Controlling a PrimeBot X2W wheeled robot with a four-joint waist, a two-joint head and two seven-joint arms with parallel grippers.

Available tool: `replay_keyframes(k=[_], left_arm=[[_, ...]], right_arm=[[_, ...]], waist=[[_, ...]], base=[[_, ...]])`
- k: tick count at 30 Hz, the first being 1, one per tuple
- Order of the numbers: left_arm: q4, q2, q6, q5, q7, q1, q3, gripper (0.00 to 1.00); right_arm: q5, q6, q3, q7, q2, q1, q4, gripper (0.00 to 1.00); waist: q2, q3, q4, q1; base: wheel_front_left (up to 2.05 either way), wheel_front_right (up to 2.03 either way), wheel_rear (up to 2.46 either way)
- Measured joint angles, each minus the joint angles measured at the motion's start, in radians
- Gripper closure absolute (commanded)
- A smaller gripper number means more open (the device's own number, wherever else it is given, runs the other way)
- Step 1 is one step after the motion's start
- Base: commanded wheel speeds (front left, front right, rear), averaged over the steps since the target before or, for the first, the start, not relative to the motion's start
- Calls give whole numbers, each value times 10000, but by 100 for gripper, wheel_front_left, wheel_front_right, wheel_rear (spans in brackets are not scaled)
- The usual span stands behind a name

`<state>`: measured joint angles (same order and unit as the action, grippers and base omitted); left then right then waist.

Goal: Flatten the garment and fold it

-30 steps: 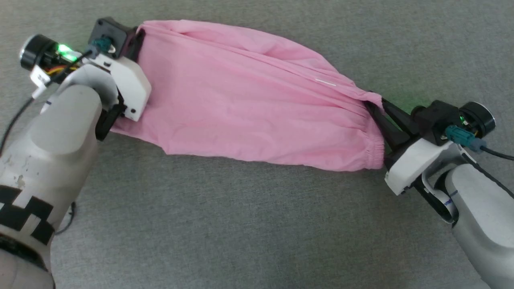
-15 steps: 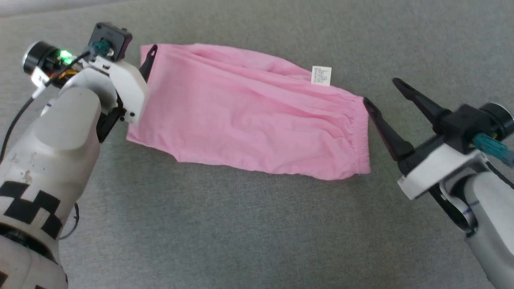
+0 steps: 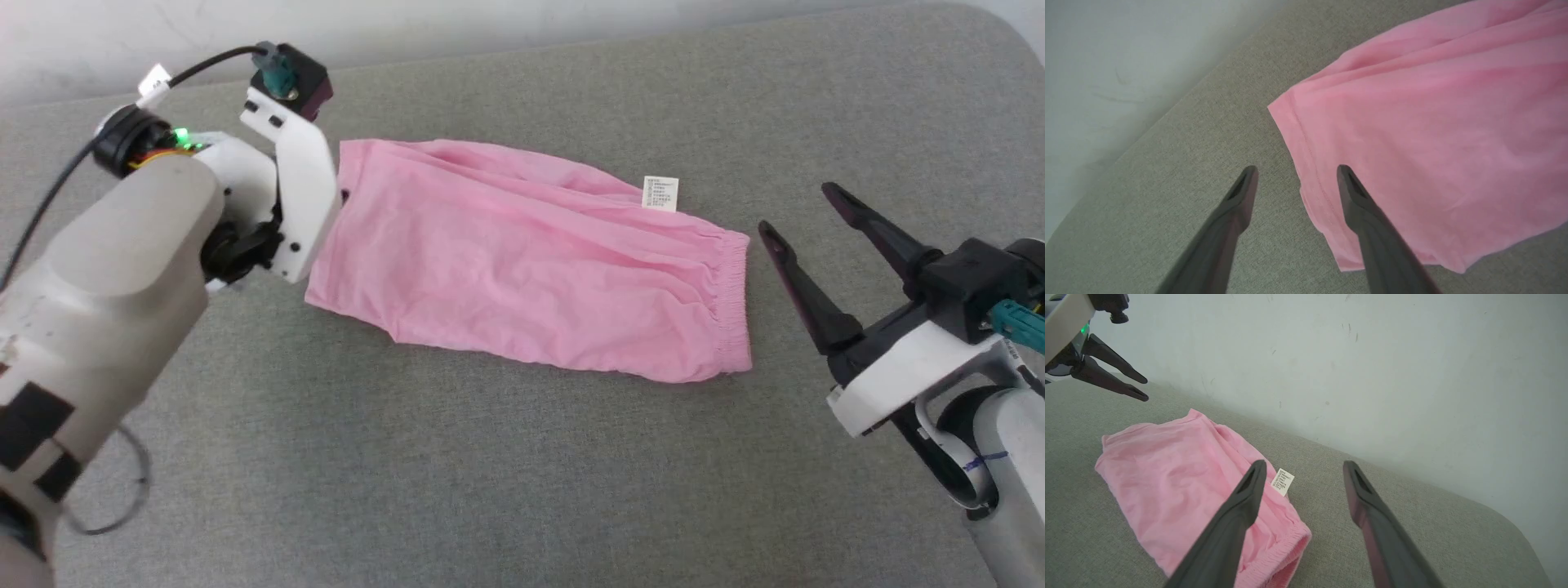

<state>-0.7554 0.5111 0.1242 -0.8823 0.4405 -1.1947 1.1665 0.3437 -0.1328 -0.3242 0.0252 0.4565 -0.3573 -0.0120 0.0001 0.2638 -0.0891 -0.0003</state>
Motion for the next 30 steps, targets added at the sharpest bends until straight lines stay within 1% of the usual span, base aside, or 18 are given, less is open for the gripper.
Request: replay_keyframes(k=[3,6,10,14,18,19,20,23,25,28,30], left_arm=[[545,502,0,-508,1120,-110,454,0],[821,761,0,-708,1858,-204,696,0],[817,892,0,-1030,2270,-160,826,0],[750,924,0,-1024,2713,107,963,0],[773,1028,-2,-918,2754,220,940,0],[790,1041,-2,-892,2748,220,934,60],[794,1041,-2,-871,2713,220,924,100],[815,980,0,-869,2552,241,947,100],[867,897,0,-867,2362,268,1001,100],[865,905,0,-918,2021,364,1039,100],[876,905,0,-947,1847,445,1064,100]], right_arm=[[2,0,-63,-182,-88,3,-105,0],[4,0,-173,-265,-171,-6,-121,0],[10,0,-380,-265,-288,-38,-46,0],[86,0,-466,-240,-353,-132,224,0],[194,0,-579,-215,-374,-300,481,0],[201,0,-596,-219,-359,-340,546,0],[199,0,-646,-224,-318,-388,594,0],[307,0,-677,-343,-73,-676,573,0],[376,0,-746,-610,286,-1002,477,0],[744,-2,-1135,-1363,947,-1583,219,0],[1152,0,-1540,-2194,1327,-1992,121,0]], waist=[[0,54,-102,1],[0,203,-269,2],[0,437,-576,4],[-1,654,-878,4],[0,819,-1098,2],[0,846,-1131,3],[0,856,-1154,3],[0,794,-1138,3],[0,698,-1097,4],[-1,536,-1022,4],[0,425,-975,4]], base=[[0,0,0],[0,0,0],[0,0,0],[0,0,0],[0,0,0],[0,0,0],[0,0,0],[0,0,0],[0,0,0],[0,0,0],[0,0,0]])
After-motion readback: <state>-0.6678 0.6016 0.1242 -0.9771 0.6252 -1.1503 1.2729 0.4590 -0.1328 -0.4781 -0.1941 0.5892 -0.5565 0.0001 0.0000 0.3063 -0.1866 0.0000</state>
